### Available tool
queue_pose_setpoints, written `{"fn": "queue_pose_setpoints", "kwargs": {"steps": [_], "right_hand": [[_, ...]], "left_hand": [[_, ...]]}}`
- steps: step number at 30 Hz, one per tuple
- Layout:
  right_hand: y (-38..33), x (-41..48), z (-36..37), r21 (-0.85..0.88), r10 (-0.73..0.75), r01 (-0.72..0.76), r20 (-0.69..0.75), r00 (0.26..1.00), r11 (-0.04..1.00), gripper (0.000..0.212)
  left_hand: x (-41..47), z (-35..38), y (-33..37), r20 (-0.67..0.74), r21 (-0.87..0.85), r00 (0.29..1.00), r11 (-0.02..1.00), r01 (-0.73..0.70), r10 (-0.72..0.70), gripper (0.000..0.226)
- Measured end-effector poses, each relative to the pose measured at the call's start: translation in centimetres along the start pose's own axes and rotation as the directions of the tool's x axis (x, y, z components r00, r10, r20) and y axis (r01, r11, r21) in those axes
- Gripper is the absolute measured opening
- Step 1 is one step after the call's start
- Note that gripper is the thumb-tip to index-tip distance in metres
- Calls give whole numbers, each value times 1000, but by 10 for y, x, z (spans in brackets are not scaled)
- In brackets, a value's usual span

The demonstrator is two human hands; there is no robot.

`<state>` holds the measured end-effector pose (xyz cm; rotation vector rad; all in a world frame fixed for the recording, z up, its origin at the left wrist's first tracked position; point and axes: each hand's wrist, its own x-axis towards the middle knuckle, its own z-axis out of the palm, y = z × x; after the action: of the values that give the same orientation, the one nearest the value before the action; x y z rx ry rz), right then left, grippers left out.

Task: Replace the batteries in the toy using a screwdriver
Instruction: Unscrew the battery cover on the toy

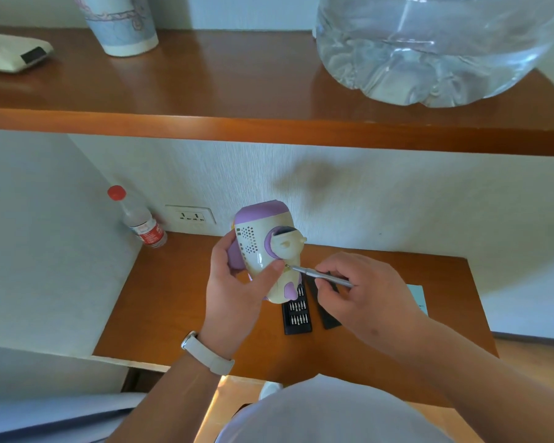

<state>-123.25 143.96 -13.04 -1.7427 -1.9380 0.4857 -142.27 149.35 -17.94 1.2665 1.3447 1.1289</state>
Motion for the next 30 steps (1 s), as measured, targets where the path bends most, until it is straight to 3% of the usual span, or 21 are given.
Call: {"fn": "queue_pose_setpoints", "kwargs": {"steps": [10, 16, 20, 25, 30], "right_hand": [[-4, 5, -8, -116, -52, 45, -56, 997, 992, 5], [-5, 11, -11, -95, -35, 33, -17, 999, 995, 6], [-3, 15, -13, -58, 22, -20, 22, 1000, 998, 29], [6, 22, -19, -194, 91, -78, 56, 994, 978, 36], [11, 24, -21, -262, 72, -45, 95, 993, 964, 40]], "left_hand": [[-1, 6, 4, -41, 51, 999, 998, -30, 32, 80], [0, 11, 5, -68, 79, 995, 994, -69, 75, 79], [2, 16, 6, -67, 103, 993, 991, -86, 93, 83], [4, 24, 7, -51, 123, 994, 989, -85, 92, 83], [7, 29, 5, -28, 120, 997, 990, -67, 71, 82]]}}
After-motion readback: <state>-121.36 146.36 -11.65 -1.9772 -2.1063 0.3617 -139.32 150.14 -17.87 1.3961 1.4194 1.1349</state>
